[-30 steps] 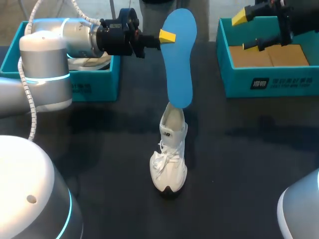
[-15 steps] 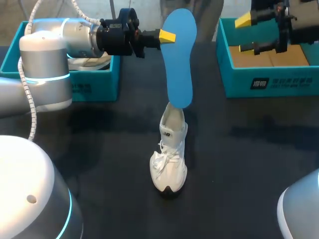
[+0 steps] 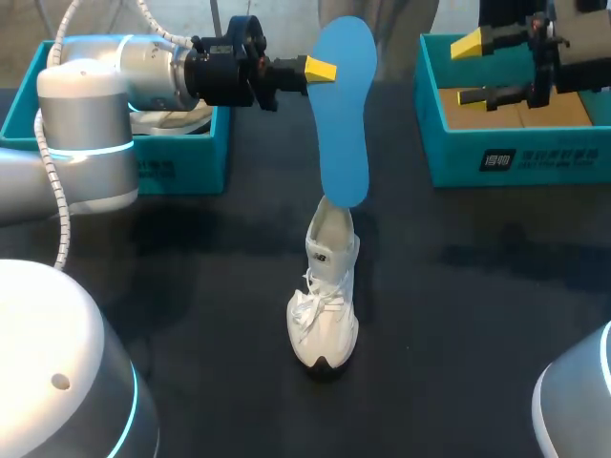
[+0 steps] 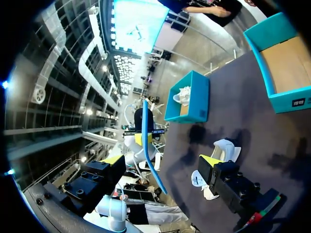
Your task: Take the shoe out of the shoebox, open the shoe tongue, remove and reinsert the insole, then place the shoe into the shoebox
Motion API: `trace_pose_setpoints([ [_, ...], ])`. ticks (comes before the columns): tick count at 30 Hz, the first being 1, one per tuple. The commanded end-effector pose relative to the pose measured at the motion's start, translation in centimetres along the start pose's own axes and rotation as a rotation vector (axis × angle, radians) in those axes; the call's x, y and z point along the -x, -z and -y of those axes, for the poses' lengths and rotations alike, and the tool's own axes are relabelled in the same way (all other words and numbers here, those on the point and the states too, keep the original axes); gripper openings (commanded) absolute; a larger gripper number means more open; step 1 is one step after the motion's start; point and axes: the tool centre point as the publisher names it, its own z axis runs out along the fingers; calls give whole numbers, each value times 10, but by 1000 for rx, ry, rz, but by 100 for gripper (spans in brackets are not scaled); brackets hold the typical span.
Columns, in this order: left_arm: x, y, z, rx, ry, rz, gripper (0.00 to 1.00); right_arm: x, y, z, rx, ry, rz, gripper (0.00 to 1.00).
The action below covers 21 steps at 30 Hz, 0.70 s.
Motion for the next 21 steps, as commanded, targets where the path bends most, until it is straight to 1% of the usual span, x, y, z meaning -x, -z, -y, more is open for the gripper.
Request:
trace_pose_setpoints([
  [1,0,0,0,0,0,2,0,-2,-3,1,14,18,-43,100],
  [5,0,0,0,0,0,2,0,-1,-4,6,22,20,-79,100],
  [13,0,0,0,0,0,2,0,-1,-9,12,1,8,-82,100],
  [14,0,0,0,0,0,2,0,-2,-8,11,38,4,-73,100],
  [21,0,0,0,0,0,2,0,-2,-8,11,38,4,-73,100],
])
